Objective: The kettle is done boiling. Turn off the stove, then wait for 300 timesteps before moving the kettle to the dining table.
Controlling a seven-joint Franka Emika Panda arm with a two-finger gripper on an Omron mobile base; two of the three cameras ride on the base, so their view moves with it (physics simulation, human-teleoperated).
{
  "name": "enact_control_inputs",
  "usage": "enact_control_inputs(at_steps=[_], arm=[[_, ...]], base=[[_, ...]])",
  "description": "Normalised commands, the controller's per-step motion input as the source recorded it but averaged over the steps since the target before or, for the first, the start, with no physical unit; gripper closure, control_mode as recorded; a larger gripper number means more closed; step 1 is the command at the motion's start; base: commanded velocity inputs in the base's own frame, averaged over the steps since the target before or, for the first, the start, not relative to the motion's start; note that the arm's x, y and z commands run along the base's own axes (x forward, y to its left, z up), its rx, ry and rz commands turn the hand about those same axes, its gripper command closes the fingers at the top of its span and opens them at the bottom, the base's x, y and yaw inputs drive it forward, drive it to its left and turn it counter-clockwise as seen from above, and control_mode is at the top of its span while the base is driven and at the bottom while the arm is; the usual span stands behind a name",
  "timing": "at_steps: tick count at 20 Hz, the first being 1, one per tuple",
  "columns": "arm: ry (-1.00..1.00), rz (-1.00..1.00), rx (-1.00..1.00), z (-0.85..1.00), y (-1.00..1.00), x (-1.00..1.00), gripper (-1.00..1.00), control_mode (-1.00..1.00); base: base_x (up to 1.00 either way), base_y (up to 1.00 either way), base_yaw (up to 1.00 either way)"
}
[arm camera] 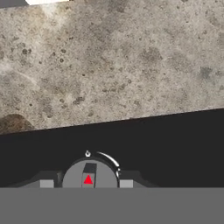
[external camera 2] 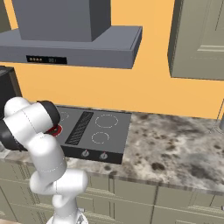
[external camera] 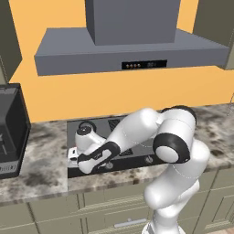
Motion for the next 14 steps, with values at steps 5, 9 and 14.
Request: enact_control_inputs(at_steps=[5, 9, 14], arm=[[0.00, -0.14, 0.00, -0.05, 0.00, -0.08, 1.00, -1.00], [0.00, -0.18, 0.00, -0.06, 0.00, -0.09, 1.00, -1.00], [0.00, -0.22, 0.00, -0.06, 0.00, -0.08, 1.00, -1.00]], base=[[0.00, 0.00, 0.00], [0.00, 0.00, 0.00], [0.00, 0.00, 0.00]])
